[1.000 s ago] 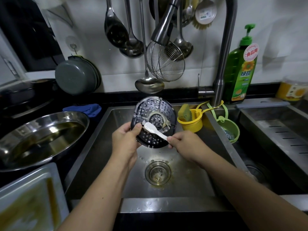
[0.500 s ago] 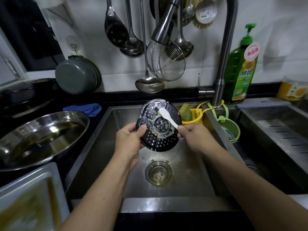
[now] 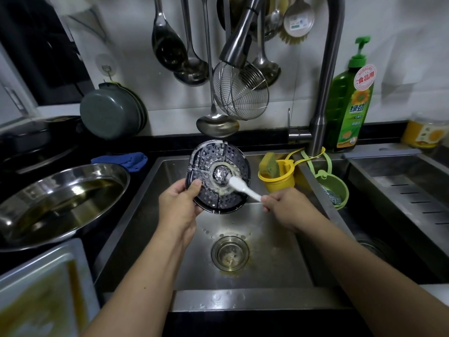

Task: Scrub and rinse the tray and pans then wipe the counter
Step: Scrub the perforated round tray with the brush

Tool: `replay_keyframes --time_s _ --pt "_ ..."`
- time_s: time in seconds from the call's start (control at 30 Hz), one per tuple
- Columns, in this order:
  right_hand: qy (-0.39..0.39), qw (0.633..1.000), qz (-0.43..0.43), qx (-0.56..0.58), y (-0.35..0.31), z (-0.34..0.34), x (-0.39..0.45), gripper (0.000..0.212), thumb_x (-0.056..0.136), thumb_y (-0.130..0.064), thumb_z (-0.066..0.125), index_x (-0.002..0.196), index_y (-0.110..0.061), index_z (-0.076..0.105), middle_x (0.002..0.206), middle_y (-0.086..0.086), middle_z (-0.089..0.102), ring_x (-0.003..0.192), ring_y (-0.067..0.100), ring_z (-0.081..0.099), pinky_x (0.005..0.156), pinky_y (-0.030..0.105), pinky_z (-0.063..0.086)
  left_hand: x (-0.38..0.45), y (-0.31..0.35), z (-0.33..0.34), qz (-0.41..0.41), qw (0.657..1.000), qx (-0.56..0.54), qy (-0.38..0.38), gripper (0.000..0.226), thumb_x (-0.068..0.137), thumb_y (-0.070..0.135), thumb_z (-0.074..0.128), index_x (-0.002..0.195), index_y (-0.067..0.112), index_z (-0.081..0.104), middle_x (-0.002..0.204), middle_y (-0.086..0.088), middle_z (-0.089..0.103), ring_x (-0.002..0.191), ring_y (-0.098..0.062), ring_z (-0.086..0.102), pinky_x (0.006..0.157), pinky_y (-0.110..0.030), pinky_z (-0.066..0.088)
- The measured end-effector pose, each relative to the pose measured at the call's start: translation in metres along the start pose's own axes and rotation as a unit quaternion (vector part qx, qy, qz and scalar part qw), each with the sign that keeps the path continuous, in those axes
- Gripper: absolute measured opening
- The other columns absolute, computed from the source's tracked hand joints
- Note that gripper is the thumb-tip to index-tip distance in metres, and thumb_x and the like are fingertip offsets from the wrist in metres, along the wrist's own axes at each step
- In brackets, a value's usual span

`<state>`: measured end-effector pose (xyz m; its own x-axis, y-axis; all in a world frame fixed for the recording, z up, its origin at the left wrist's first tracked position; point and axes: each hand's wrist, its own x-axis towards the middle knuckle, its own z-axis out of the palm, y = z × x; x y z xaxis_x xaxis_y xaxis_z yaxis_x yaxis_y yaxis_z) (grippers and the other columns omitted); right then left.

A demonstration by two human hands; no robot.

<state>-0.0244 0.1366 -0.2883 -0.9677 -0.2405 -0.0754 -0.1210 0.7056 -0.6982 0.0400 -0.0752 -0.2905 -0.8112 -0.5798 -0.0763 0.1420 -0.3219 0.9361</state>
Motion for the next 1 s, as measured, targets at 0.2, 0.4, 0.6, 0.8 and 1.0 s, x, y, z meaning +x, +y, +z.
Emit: replay_keyframes --time_s 0.2,0.4,0.6,0.8,1.0 --pt "0.037 0.997 -0.022 0.06 -0.004 -0.005 0.002 0.038 0.102 -0.037 0.055 0.073 -0.017 0.071 0.067 0.0 0.061 0.067 0.017 0.054 0.057 0.026 0.036 -0.007 -0.002 0.006 0.01 0.998 0.045 -0.035 0.01 0.098 0.003 0.062 0.1 0.004 0.072 0.083 -0.006 0.076 0.068 -0.012 0.07 0.063 -0.031 0.061" --pt "0.043 0.994 -0.086 0.06 -0.014 0.0 -0.005 0.039 0.102 -0.038 0.054 0.072 -0.02 0.07 0.061 -0.005 0.06 0.059 0.01 0.051 0.054 0.027 0.035 -0.012 -0.007 0.011 0.042 0.989 0.124 -0.062 0.009 0.096 0.001 0.066 0.095 0.006 0.073 0.077 -0.003 0.075 0.07 -0.014 0.071 0.072 -0.039 0.062" --pt "0.034 0.993 -0.114 0.007 -0.019 0.01 -0.009 0.039 0.102 -0.04 0.052 0.074 -0.019 0.069 0.052 -0.004 0.05 0.052 0.011 0.046 0.051 0.029 0.032 -0.01 -0.01 0.009 0.053 0.978 0.191 -0.062 0.015 0.094 0.004 0.07 0.085 0.014 0.077 0.079 -0.005 0.077 0.076 -0.02 0.072 0.08 -0.045 0.061" --pt "0.034 0.994 -0.105 0.024 -0.019 0.012 -0.01 0.04 0.103 -0.039 0.051 0.074 -0.018 0.068 0.051 -0.005 0.048 0.051 0.012 0.044 0.051 0.029 0.031 -0.012 -0.01 0.01 0.061 0.973 0.215 -0.055 0.016 0.094 0.005 0.071 0.082 0.014 0.076 0.077 -0.004 0.077 0.073 -0.018 0.07 0.076 -0.043 0.059" --pt "0.076 0.994 -0.073 0.012 -0.017 0.009 -0.003 0.042 0.102 -0.042 0.049 0.073 -0.018 0.066 0.056 -0.003 0.053 0.059 0.019 0.052 0.054 0.031 0.034 -0.015 -0.008 0.012 0.064 0.971 0.223 -0.056 0.017 0.094 0.006 0.07 0.082 0.017 0.075 0.075 0.0 0.077 0.071 -0.013 0.071 0.07 -0.032 0.058"
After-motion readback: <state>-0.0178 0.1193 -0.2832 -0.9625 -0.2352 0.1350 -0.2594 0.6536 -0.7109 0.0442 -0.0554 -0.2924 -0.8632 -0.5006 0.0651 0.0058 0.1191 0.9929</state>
